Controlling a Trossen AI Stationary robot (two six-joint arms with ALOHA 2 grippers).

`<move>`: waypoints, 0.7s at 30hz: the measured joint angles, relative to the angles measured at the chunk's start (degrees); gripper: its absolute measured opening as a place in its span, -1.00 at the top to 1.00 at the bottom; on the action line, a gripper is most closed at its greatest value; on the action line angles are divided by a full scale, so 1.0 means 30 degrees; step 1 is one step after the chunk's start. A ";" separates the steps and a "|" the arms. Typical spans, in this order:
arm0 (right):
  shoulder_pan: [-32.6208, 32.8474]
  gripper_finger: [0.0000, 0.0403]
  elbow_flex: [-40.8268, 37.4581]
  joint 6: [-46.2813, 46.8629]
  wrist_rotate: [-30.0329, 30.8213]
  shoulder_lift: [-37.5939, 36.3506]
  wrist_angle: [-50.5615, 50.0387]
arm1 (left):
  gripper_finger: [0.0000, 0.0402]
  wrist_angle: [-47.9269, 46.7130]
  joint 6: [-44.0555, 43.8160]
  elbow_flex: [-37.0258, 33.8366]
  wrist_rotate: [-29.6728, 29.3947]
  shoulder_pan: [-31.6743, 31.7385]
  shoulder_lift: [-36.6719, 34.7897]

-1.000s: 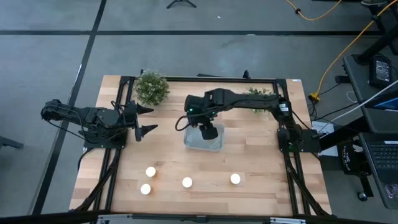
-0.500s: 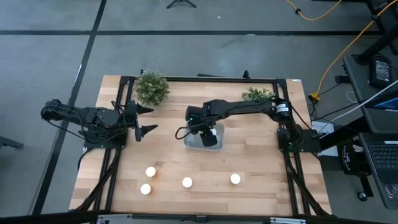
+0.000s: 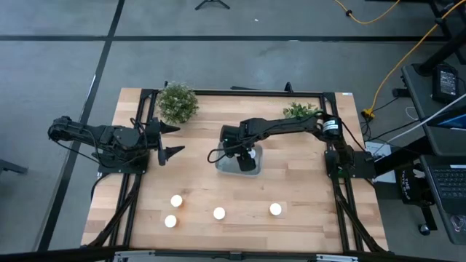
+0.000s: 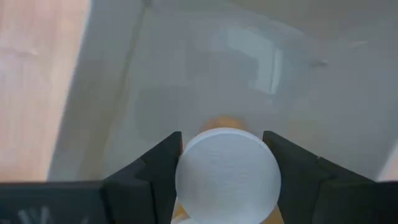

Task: Pick and place pill bottles into a basket
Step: Put the orange pill bottle into the grey bin

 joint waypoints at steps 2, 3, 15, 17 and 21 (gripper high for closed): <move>-0.0159 0.00 -0.0042 -0.0006 0.0033 0.0035 0.0041 | -0.99 0.0000 0.0006 0.0000 -0.0001 0.0007 0.0000; -0.0218 0.00 -0.0042 0.0001 0.0033 0.0042 0.0171 | -0.99 0.0000 0.0007 0.0000 0.0001 0.0004 0.0000; -0.0472 -0.04 -0.0035 0.0951 0.0084 0.0042 0.0385 | -0.99 0.0000 0.0013 0.0000 0.0139 0.0000 0.0000; -0.0472 -0.06 -0.0035 0.0992 0.0092 0.0042 0.0225 | -0.99 0.0000 0.0008 0.0000 0.0139 0.0007 0.0000; -0.0472 -0.11 -0.0035 0.1056 0.0376 0.0042 -0.0018 | -0.99 0.0000 0.0015 0.0000 0.0139 0.0007 0.0000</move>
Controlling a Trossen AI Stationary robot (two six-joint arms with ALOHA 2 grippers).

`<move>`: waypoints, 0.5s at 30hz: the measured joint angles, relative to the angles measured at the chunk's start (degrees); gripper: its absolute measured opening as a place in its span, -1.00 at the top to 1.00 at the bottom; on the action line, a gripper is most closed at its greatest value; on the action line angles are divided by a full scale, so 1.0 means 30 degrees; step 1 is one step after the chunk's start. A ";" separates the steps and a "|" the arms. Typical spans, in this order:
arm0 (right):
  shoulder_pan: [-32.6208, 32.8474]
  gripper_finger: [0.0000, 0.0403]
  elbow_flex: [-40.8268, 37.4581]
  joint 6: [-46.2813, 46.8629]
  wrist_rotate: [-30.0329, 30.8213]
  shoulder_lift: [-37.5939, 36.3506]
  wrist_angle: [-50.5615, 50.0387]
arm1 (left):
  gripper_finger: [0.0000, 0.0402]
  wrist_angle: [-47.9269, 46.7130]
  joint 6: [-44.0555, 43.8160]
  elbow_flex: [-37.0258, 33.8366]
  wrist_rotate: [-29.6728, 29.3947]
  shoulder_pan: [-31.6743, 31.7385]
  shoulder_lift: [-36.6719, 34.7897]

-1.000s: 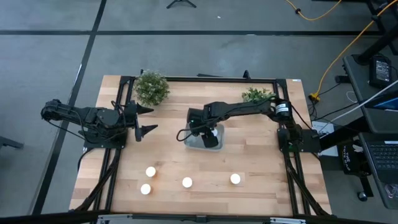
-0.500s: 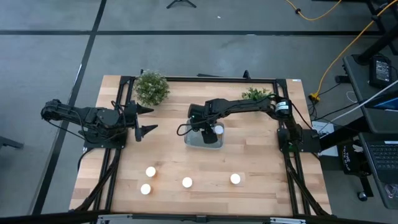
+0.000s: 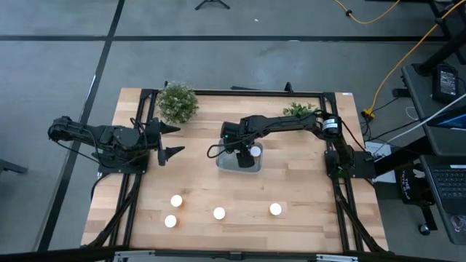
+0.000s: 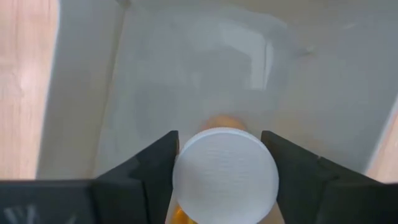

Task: Pick and place pill bottles into a basket
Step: Put the orange pill bottle into the grey bin

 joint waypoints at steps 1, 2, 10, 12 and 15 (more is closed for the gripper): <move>0.0000 -0.13 -0.0004 0.0006 0.0024 0.0000 -0.0099 | -0.99 0.0000 -0.0003 0.0000 0.0000 -0.0007 0.0000; 0.0000 -0.15 0.0000 0.0034 0.0071 0.0000 -0.0148 | -0.99 0.0000 -0.0012 0.0000 0.0000 0.0000 0.0000; 0.0000 -0.27 0.0000 0.0375 0.0525 0.0000 -0.1018 | -0.99 0.0000 -0.0303 0.0000 0.0000 -0.0003 0.0000; 0.0000 -0.30 0.0000 0.0361 0.0525 0.0000 -0.1060 | -0.99 0.0000 -0.0314 0.0000 0.0032 0.0000 0.0000; 0.0003 -0.34 0.0000 0.0352 0.0529 0.0000 -0.1070 | -0.99 -0.0007 -0.0318 0.0000 0.0464 -0.0007 0.0000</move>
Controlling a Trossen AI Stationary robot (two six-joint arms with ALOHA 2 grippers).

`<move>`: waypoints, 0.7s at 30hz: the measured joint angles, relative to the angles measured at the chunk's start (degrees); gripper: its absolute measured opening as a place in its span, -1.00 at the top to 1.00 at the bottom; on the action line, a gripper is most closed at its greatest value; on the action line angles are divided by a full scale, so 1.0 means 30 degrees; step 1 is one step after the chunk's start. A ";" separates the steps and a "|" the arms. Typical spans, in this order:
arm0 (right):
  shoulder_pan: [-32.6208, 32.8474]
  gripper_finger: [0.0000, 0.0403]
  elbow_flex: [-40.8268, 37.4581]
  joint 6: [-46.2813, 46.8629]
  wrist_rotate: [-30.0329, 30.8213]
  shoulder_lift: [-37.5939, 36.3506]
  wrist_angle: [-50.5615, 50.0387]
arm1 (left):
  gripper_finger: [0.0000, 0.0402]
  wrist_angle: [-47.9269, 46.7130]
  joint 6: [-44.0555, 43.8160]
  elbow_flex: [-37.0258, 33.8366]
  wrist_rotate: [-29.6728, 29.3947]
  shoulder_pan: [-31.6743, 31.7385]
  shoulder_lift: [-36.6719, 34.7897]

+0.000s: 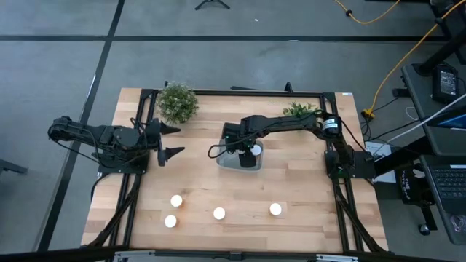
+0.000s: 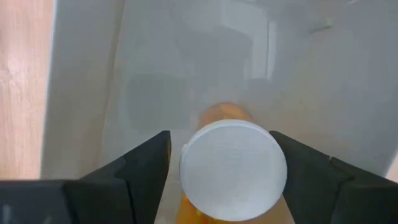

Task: Pick and place pill bottles into a basket
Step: Put the orange pill bottle into the grey bin

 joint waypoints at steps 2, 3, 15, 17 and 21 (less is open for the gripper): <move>-0.0003 -0.36 0.0000 -0.0003 0.0039 -0.0042 -0.0027 | -0.99 0.0000 -0.0004 0.0000 0.0174 0.0007 0.0000; -0.0003 -0.37 0.0000 -0.0007 0.0049 -0.0095 -0.0036 | -0.99 0.0000 -0.0004 0.0000 0.0247 0.0000 0.0000; 0.0242 -0.38 0.2529 -0.0052 0.1853 -0.1246 -0.2148 | -0.99 -0.0099 0.0145 0.0000 0.0265 0.0000 0.0206; 0.0368 -0.38 0.3816 -0.0087 0.2876 -0.1260 -0.3549 | -0.99 -0.0096 0.0149 0.0000 0.0257 0.0007 0.0220; 0.0504 -0.38 0.6308 -0.0050 0.3660 -0.1483 -0.5747 | -0.99 -0.0103 0.0350 -0.0007 0.0257 0.0000 0.0488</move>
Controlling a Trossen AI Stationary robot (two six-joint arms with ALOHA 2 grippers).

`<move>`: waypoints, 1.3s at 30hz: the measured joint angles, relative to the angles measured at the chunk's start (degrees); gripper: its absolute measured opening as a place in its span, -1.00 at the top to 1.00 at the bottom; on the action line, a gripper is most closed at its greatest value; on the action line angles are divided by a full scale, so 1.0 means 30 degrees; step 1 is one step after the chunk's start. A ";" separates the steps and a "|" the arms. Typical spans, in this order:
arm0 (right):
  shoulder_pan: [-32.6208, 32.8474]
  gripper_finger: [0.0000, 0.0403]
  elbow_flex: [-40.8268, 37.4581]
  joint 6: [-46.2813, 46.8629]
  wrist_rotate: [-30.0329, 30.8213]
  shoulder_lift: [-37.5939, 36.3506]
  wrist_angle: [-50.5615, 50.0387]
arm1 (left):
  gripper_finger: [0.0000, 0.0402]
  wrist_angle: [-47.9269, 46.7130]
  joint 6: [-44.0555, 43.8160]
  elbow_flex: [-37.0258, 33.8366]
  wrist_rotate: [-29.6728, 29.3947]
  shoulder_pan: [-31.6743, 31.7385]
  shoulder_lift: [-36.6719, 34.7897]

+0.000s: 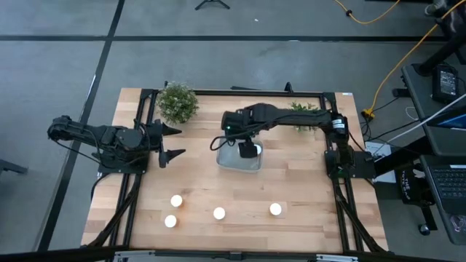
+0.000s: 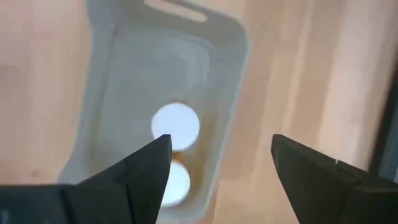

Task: Pick and place pill bottles into a basket
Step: Put the orange pill bottle into the grey bin

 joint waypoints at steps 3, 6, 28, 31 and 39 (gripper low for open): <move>0.0072 -0.37 0.1607 0.0535 0.0067 -0.1134 -0.0406 | -0.99 -0.0196 0.0512 0.0373 0.0067 0.0000 0.0260; 0.0283 -0.33 0.2229 0.1061 0.0131 -0.3018 -0.0468 | -0.99 -0.0211 0.1899 0.1759 0.0163 0.0000 0.1115; 0.3580 -0.21 -1.5859 0.6963 0.5199 -2.3779 0.8330 | -0.99 -1.6243 -0.0179 1.5132 0.5749 -0.4601 1.3734; 0.3580 -0.21 -1.8618 0.5954 0.5246 -2.5256 1.1393 | -0.99 -1.7009 -0.2467 1.5428 0.5928 -0.5739 1.4858; 0.3580 -0.21 -2.1947 0.2477 0.5169 -2.5130 1.7514 | -0.99 -1.7614 -0.6923 1.5453 0.8035 -0.7375 1.8497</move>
